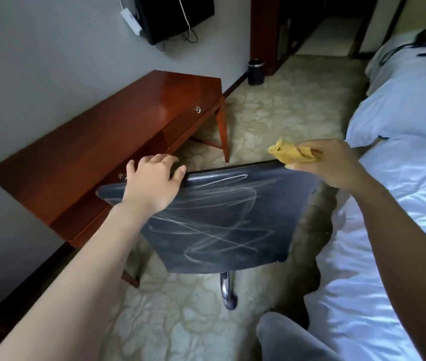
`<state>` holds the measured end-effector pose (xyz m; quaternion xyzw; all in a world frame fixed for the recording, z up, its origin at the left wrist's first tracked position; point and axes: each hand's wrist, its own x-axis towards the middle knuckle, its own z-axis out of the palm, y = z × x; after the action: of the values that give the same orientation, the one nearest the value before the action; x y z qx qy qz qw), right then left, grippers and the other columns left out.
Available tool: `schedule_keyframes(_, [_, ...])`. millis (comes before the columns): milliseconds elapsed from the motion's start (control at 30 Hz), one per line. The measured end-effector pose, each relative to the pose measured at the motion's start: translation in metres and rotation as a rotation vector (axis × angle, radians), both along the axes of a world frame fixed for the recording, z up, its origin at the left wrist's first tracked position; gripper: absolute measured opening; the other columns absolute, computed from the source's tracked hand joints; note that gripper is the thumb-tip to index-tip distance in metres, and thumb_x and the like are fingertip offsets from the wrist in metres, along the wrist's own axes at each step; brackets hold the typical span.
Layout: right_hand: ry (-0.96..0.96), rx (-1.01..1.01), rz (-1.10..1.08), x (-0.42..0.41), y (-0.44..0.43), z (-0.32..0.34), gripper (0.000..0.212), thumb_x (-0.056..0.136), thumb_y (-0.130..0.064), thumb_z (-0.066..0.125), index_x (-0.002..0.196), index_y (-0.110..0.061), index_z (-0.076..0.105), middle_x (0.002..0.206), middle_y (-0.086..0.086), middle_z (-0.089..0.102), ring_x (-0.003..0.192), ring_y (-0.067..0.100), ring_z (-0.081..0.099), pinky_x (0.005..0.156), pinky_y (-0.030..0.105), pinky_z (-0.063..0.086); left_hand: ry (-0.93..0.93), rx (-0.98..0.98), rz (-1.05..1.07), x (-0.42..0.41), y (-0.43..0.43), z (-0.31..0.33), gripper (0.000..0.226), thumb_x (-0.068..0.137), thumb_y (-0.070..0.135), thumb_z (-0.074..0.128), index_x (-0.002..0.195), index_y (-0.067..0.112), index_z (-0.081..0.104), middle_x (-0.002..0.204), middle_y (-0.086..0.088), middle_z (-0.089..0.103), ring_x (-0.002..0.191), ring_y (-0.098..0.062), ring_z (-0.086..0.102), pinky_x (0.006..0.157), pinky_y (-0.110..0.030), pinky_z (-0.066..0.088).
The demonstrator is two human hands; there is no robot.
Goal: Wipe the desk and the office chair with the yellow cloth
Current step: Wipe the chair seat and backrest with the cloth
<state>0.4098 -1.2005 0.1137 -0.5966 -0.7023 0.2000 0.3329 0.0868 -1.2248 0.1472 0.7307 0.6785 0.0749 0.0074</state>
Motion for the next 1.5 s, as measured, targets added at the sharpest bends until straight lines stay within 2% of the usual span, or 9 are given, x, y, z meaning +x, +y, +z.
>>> schedule_keyframes(267, [0.351, -0.082, -0.191, 0.047, 0.034, -0.022, 0.041, 0.099, -0.035, 0.043, 0.137, -0.019, 0.045, 0.151, 0.005, 0.033, 0.143, 0.019, 0.017, 0.110, 0.020, 0.016, -0.117, -0.283, 0.041, 0.004, 0.014, -0.015, 0.055, 0.097, 0.058, 0.020, 0.128, 0.032, 0.057, 0.130, -0.006, 0.059, 0.128, -0.030, 0.045, 0.112, -0.043, 0.022])
schedule_keyframes(400, [0.652, 0.040, -0.391, 0.026, 0.052, -0.023, 0.039, 0.103, -0.026, 0.033, 0.138, -0.007, 0.032, 0.136, -0.001, 0.039, 0.122, 0.009, 0.039, 0.085, -0.006, 0.024, -0.313, -0.344, 0.102, 0.028, 0.009, -0.025, 0.068, 0.091, 0.068, 0.017, 0.099, 0.022, 0.066, 0.111, -0.008, 0.065, 0.104, -0.027, 0.058, 0.092, -0.035, 0.042])
schedule_keyframes(567, [0.870, -0.044, -0.496, -0.009, 0.063, -0.024, 0.058, 0.102, -0.040, 0.024, 0.151, -0.027, -0.003, 0.160, -0.004, -0.003, 0.145, 0.019, 0.009, 0.113, 0.037, 0.012, -0.329, -0.250, 0.073, 0.064, 0.005, -0.028, 0.054, 0.098, 0.056, 0.017, 0.074, 0.030, 0.057, 0.082, -0.001, 0.061, 0.083, -0.025, 0.058, 0.077, -0.035, 0.043])
schedule_keyframes(700, [0.923, 0.016, -0.462, -0.039, 0.051, -0.027, 0.055, 0.103, -0.039, 0.023, 0.150, -0.028, -0.004, 0.158, -0.006, -0.012, 0.146, 0.015, -0.001, 0.116, 0.036, 0.006, -0.356, -0.224, 0.090, 0.086, 0.007, -0.031, 0.056, 0.099, 0.055, 0.015, 0.069, 0.025, 0.052, 0.075, 0.002, 0.055, 0.072, -0.017, 0.054, 0.072, -0.034, 0.038])
schedule_keyframes(867, [0.821, 0.081, -0.344, -0.069, 0.028, -0.031, 0.049, 0.104, -0.033, 0.025, 0.142, -0.037, -0.007, 0.157, -0.008, -0.016, 0.144, 0.011, -0.013, 0.117, 0.030, -0.005, -0.399, -0.238, 0.102, 0.109, 0.014, -0.036, 0.055, 0.100, 0.052, 0.015, 0.075, 0.023, 0.054, 0.075, 0.007, 0.050, 0.070, -0.009, 0.048, 0.074, -0.033, 0.035])
schedule_keyframes(1033, [0.568, 0.139, -0.230, -0.084, 0.006, -0.034, 0.047, 0.103, -0.022, 0.029, 0.147, -0.032, 0.013, 0.159, -0.006, -0.007, 0.142, 0.011, -0.021, 0.110, 0.017, -0.011, -0.372, -0.217, 0.000, 0.124, 0.018, -0.036, 0.046, 0.104, 0.022, 0.016, 0.147, 0.019, 0.033, 0.129, -0.007, 0.055, 0.117, -0.027, 0.049, 0.089, -0.030, 0.035])
schedule_keyframes(1133, [0.436, 0.173, -0.179, -0.086, -0.005, -0.038, 0.044, 0.102, -0.022, 0.031, 0.146, -0.016, 0.033, 0.158, -0.007, 0.011, 0.142, 0.012, -0.020, 0.117, 0.027, -0.007, -0.459, -0.138, -0.034, 0.129, 0.016, -0.034, 0.043, 0.103, 0.011, 0.026, 0.142, 0.013, 0.043, 0.141, -0.009, 0.049, 0.129, -0.026, 0.043, 0.101, -0.025, 0.033])
schedule_keyframes(1300, [0.127, 0.314, -0.038, -0.080, -0.018, -0.048, 0.048, 0.096, -0.031, 0.029, 0.127, -0.008, 0.057, 0.143, -0.001, 0.045, 0.145, 0.015, 0.007, 0.117, 0.049, 0.008, -0.753, -0.148, -0.017, 0.138, 0.008, -0.033, 0.036, 0.100, 0.018, 0.035, 0.088, 0.007, 0.067, 0.087, -0.005, 0.066, 0.080, -0.021, 0.057, 0.065, -0.021, 0.041])
schedule_keyframes(1500, [-0.081, 0.428, -0.003, -0.038, 0.018, -0.046, 0.049, 0.095, -0.037, 0.029, 0.106, -0.010, 0.069, 0.115, 0.001, 0.064, 0.128, 0.016, 0.040, 0.118, 0.036, 0.002, -0.304, 0.103, -0.004, 0.157, -0.004, -0.043, 0.041, 0.101, 0.044, 0.025, 0.107, 0.023, 0.059, 0.091, 0.001, 0.064, 0.079, -0.022, 0.059, 0.065, -0.031, 0.036])
